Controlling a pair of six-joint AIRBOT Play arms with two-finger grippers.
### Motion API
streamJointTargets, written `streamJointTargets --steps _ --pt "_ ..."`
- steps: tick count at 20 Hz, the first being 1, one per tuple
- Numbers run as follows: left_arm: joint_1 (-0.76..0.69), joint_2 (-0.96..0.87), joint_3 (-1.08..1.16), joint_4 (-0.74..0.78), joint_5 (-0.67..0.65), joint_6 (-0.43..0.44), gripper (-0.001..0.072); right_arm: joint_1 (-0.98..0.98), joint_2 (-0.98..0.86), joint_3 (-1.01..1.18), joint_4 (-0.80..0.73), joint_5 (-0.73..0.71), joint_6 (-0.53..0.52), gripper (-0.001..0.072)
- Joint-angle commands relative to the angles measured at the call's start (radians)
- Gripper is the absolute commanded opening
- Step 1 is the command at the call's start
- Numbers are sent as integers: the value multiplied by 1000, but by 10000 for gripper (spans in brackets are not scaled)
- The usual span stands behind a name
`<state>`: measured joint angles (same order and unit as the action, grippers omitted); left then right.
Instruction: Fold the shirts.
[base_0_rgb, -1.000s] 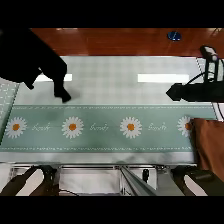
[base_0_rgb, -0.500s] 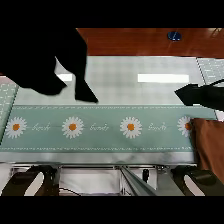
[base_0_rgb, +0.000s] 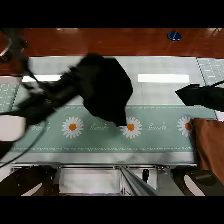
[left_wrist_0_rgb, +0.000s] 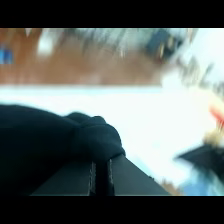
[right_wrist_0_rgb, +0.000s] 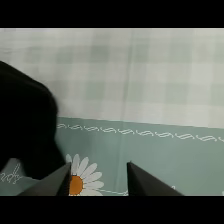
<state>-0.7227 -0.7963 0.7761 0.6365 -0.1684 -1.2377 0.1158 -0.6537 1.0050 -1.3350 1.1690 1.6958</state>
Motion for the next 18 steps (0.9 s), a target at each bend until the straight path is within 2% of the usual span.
streamJointTargets --steps 1,3,4,5,6,8,10,11,12,14,16,18 --pt "-174 -161 -128 19 53 -71 22 0 0 0 -3 -1 14 407" --pt "-206 -270 -130 18 -68 -76 25 0 -2 0 -10 -1 14 407" --pt "-217 -315 -125 19 -133 -76 116 0 -6 0 -15 -2 14 407" --pt "-220 -351 -114 19 -223 -76 458 0 -14 0 -32 -9 33 407" --pt "-207 -372 -100 28 -307 -72 508 0 -21 -1 -51 -26 66 407" --pt "-118 -368 -57 90 -480 -76 508 -1 -34 0 -138 -80 85 407" --pt "46 -328 5 111 -640 -74 508 -4 -34 0 -410 -78 179 408" --pt "142 -295 34 121 -684 -72 507 -26 -34 -1 -539 -37 224 408" --pt "232 -262 51 128 -696 -72 507 -63 -34 -1 -607 9 233 408" --pt "397 -225 61 124 -660 -88 506 -176 -34 -15 -613 83 225 408" --pt "517 -274 61 77 -671 -127 505 -251 -34 -75 -507 90 166 407" --pt "569 -381 63 -30 -757 -74 505 -271 -34 -182 -368 72 122 408"
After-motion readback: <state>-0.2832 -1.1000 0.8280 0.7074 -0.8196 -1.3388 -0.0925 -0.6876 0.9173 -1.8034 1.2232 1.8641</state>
